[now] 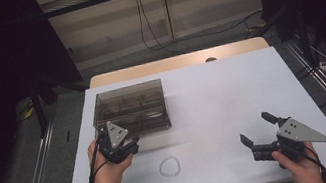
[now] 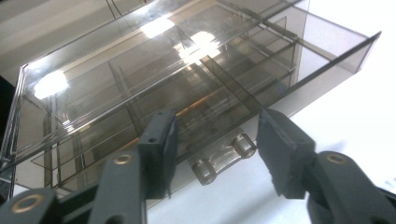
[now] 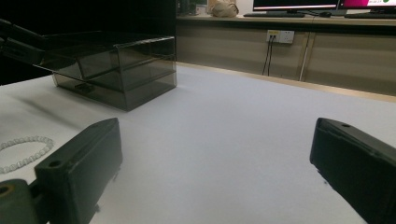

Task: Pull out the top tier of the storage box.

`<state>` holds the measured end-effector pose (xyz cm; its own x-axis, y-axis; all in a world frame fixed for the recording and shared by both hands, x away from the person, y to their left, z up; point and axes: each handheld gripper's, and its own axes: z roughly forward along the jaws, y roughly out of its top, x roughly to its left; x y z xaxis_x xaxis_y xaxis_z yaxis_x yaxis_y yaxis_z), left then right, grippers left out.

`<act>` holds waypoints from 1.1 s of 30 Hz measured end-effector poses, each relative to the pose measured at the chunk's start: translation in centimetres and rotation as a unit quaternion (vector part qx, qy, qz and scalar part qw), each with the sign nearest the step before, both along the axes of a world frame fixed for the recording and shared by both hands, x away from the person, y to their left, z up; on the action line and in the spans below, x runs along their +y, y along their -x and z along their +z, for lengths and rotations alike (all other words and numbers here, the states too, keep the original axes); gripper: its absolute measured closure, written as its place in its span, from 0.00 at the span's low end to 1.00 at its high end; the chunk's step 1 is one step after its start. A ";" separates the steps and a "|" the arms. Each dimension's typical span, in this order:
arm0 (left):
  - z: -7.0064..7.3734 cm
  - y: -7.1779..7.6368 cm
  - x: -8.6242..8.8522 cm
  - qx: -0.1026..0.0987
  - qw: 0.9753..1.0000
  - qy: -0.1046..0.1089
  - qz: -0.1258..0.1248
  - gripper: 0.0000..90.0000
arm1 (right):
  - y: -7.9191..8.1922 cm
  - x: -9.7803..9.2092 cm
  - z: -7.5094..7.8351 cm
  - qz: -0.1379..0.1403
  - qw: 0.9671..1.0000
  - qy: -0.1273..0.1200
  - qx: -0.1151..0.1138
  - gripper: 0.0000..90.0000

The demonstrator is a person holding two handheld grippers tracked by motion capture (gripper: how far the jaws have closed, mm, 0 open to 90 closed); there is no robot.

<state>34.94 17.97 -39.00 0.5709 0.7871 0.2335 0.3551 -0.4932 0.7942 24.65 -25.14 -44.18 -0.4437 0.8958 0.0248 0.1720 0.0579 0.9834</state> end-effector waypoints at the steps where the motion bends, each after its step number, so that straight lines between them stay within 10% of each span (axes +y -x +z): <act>1: -0.1 -0.2 0.1 0.005 1.000 0.000 -0.001 0.48 | 0.0 0.0 0.0 0.000 1.000 0.000 0.000 0.02; 10: -1.1 -1.6 0.8 0.026 0.999 -0.019 -0.011 0.21 | -0.2 0.0 -0.1 0.000 1.000 0.001 0.003 0.02; 33: -0.5 -1.1 1.2 0.048 0.998 -0.023 -0.020 0.30 | -0.2 -0.1 -0.1 -0.001 1.000 -0.001 0.003 0.02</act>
<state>36.07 19.18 -39.55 0.6230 0.7530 0.2118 0.4074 -0.5434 0.7340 24.80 -25.19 -44.32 -0.4424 0.8963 0.0290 0.1776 0.0559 0.9825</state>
